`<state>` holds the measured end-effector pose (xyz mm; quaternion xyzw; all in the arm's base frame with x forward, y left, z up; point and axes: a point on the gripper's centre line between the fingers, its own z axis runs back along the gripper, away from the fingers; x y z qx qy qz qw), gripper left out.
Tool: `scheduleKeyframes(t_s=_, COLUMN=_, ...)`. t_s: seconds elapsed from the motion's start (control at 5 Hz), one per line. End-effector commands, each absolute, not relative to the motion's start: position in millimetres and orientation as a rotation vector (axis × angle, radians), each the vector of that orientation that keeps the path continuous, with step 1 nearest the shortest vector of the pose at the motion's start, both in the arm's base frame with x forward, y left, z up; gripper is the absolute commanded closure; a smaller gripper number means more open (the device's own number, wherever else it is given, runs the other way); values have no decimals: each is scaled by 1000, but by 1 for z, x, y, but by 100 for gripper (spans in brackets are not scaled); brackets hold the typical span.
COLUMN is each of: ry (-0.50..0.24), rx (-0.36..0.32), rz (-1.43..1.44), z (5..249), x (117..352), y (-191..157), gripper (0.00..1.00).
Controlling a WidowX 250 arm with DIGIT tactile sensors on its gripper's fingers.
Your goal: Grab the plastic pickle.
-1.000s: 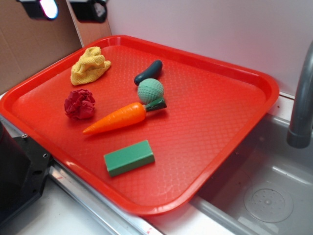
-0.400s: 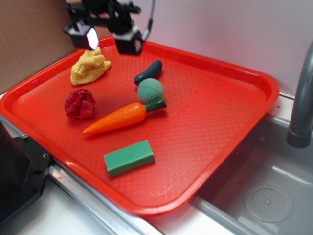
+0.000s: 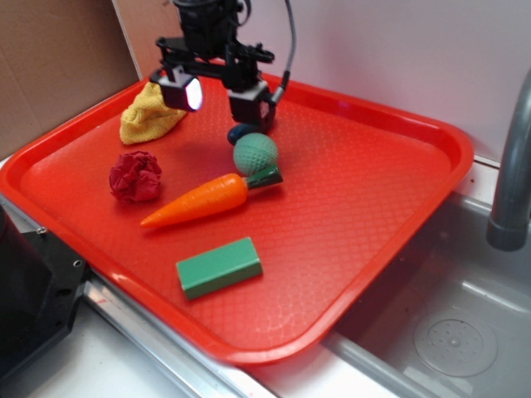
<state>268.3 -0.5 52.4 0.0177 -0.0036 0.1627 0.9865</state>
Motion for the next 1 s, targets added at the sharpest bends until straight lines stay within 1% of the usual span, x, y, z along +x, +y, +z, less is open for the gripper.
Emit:
scheduleKeyframes(t_s=0.0, ry=-54, rx=-59, rz=215, z=39, x=301, y=6, gripper=0)
scheduleKeyframes(t_s=0.2, ry=-50, rx=-54, rz=192, z=34, x=304, y=2, gripper=66)
scheduleKeyframes(t_s=0.4, ry=-43, rx=-52, rz=177, z=32, x=305, y=0, gripper=100)
scheduleKeyframes(t_s=0.6, ry=-41, rx=-32, rz=171, z=35, x=304, y=-1, gripper=100)
scheduleKeyframes(t_s=0.8, ry=-60, rx=96, rz=179, z=75, x=285, y=2, gripper=100)
